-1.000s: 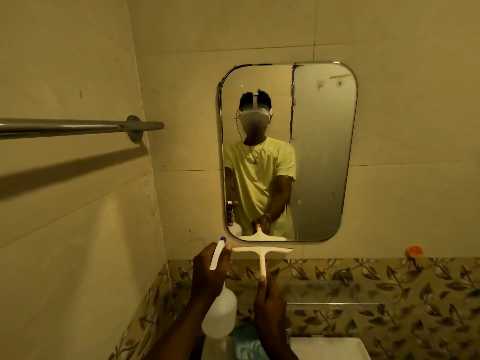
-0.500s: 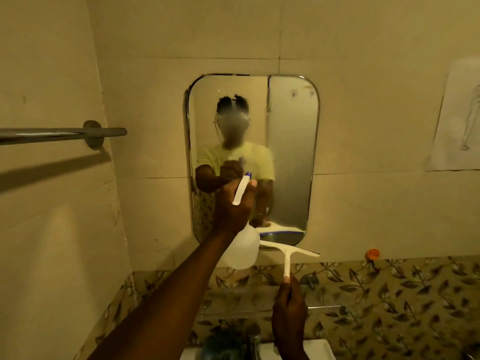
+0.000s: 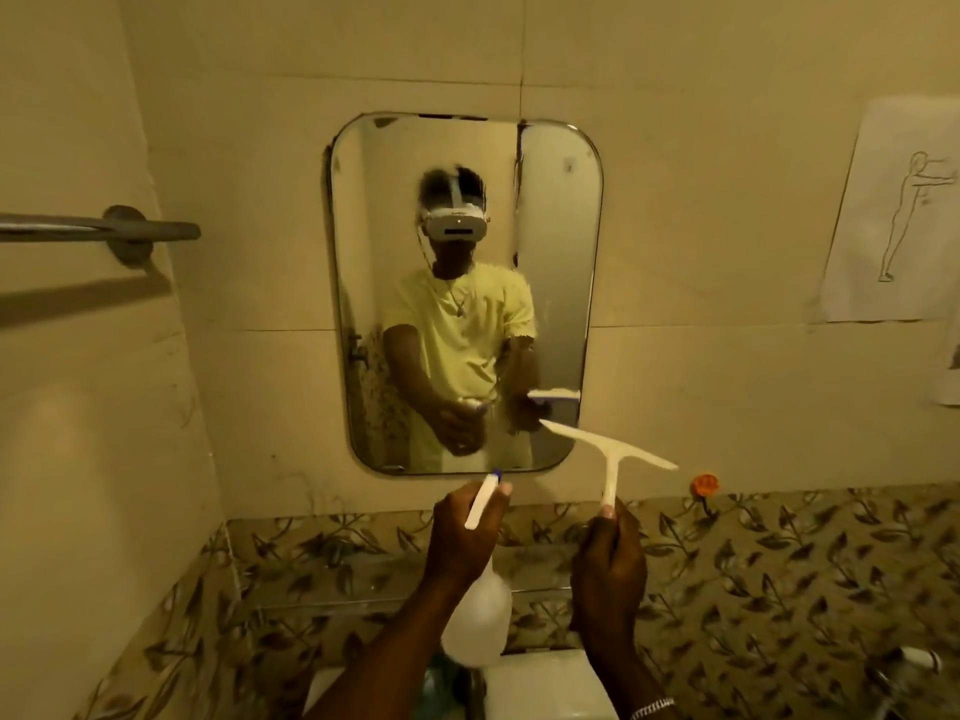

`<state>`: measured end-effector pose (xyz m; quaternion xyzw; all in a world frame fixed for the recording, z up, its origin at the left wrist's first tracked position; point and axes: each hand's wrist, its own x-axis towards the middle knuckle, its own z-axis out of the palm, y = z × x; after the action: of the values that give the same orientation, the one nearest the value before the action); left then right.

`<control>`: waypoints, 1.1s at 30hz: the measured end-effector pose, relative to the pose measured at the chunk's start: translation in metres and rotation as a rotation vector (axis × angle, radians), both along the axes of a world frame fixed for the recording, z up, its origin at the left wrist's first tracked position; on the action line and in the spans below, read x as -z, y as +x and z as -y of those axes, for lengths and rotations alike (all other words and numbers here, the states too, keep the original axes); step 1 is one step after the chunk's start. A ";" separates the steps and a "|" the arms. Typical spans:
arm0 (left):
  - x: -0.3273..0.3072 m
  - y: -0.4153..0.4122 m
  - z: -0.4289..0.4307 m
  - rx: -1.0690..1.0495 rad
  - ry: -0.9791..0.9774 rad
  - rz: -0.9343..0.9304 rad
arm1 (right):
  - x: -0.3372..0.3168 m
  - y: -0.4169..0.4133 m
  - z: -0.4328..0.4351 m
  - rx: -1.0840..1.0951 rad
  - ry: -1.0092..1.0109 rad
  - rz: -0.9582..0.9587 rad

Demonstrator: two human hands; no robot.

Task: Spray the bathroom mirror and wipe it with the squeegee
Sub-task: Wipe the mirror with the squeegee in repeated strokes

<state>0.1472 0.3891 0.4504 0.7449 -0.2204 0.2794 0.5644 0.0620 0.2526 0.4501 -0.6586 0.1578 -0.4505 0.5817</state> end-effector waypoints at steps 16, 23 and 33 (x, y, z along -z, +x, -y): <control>0.011 0.003 -0.056 -0.086 -0.044 0.011 | -0.318 0.075 -0.052 -0.235 -0.399 0.348; 0.009 0.003 -0.066 -0.113 -0.029 0.011 | -0.343 0.084 -0.066 -0.248 -0.373 0.278; 0.014 0.015 -0.069 -0.144 0.006 0.029 | -0.209 0.085 -0.066 -0.166 -0.479 0.228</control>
<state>0.1622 0.4585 0.4362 0.7563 -0.1753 0.3293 0.5374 0.1470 0.3190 0.6590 -0.7330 -0.0743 -0.4970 0.4585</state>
